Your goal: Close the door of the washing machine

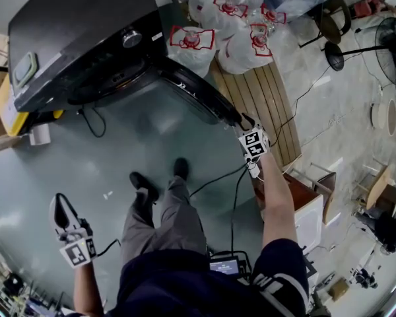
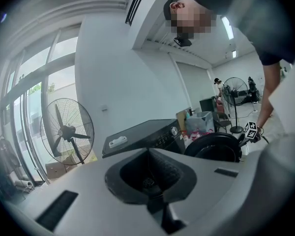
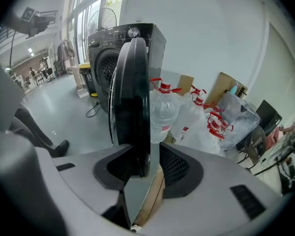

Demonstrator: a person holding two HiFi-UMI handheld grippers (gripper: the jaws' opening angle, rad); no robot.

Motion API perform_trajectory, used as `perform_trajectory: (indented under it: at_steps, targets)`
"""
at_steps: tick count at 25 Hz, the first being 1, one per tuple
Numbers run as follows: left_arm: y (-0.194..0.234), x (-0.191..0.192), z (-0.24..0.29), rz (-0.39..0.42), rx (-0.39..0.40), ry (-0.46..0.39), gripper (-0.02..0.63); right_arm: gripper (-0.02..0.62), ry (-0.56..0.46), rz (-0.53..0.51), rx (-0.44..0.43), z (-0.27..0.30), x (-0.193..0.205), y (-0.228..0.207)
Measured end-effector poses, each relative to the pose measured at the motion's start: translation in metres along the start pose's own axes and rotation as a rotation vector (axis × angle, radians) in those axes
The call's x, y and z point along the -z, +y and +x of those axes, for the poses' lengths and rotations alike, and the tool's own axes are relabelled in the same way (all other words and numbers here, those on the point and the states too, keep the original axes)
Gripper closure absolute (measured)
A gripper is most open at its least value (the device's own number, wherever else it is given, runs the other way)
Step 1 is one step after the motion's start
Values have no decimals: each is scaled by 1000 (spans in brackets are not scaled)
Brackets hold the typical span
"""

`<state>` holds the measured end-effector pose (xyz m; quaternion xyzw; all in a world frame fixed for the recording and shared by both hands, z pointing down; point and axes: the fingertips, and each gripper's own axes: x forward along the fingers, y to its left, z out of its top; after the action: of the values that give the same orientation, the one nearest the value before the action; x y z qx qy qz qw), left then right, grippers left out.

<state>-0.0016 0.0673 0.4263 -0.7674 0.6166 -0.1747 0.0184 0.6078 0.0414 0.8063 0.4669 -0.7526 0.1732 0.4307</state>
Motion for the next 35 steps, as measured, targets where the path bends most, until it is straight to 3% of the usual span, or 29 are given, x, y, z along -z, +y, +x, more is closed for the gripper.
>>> perform_trajectory:
  at_steps: [9,20,28,35]
  targets:
    - [-1,5,-1,0,-27,28,578,489,17,7,-96,4,7,4]
    - [0,14,-4,11,-24,35,578,508,27,13,-95,3,7,19]
    - [4,30,-16,-2,-28,55,578,509,29,30,-70,-4,7,63]
    - [14,31,-24,-16,-15,21,578,509,47,57,-42,-7,5,107]
